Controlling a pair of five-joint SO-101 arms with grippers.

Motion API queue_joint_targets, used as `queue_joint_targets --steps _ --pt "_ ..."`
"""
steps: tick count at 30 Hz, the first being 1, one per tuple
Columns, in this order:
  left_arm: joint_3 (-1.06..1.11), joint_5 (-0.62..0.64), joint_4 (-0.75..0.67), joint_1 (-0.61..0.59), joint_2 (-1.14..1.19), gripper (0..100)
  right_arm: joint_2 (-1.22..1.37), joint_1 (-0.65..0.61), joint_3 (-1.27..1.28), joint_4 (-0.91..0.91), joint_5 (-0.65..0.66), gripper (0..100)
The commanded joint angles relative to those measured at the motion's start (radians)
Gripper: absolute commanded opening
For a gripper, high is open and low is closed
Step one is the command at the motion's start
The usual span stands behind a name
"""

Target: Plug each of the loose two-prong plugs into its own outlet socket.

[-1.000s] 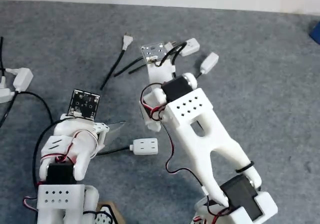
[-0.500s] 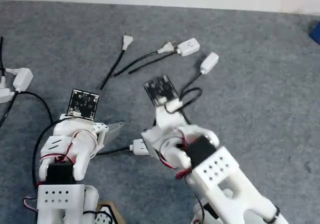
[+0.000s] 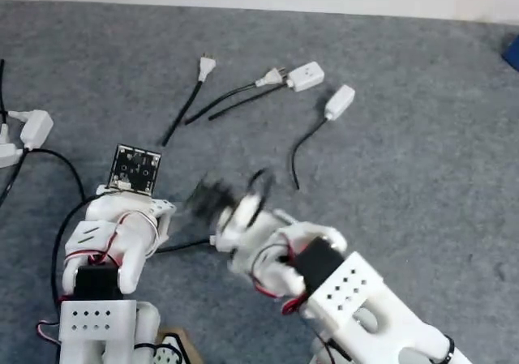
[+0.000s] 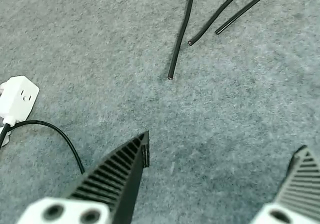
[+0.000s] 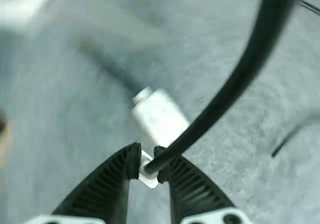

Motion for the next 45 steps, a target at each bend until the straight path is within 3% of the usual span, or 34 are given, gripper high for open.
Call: queue_joint_targets --steps 1,4,8,11,17,20,27,32,35,37,40,45 --pt "-0.004 0.003 -0.021 -0.012 -0.002 41 -0.027 -0.062 -0.005 0.07 0.275 0.6" --pt "-0.004 0.003 -0.021 -0.012 -0.002 41 -0.027 -0.067 -0.005 0.068 0.345 0.6" --pt "-0.004 0.003 -0.021 -0.012 -0.002 41 -0.027 -0.048 -0.001 0.012 0.261 0.6" --pt "-0.004 0.003 -0.021 -0.012 -0.002 41 -0.028 -0.005 -0.005 -0.033 0.023 0.6" --pt "-0.004 0.003 -0.021 -0.01 -0.002 41 -0.03 0.209 0.039 -0.174 -0.641 0.6" --pt "-0.004 0.003 -0.021 -0.01 -0.002 41 -0.03 0.265 0.074 -0.243 -0.796 0.6" --pt "-0.004 0.003 -0.021 -0.01 -0.002 41 -0.033 0.219 0.116 -0.314 -0.769 0.6" --pt "-0.004 0.003 -0.021 -0.008 -0.002 41 -0.041 0.197 0.12 -0.269 -0.572 0.7" --pt "-0.004 0.003 -0.02 -0.008 -0.002 41 -0.039 0.173 0.12 -0.228 -0.359 0.7" --pt "-0.004 0.003 -0.018 -0.013 -0.002 41 -0.039 0.134 0.12 -0.226 -0.353 0.7" --pt "-0.007 0.003 -0.02 -0.013 -0.002 41 -0.039 0.015 0.12 -0.197 -0.195 0.6" --pt "-0.01 0.003 -0.02 -0.01 -0.004 41 -0.03 -0.099 0.125 -0.174 -0.095 0.6"
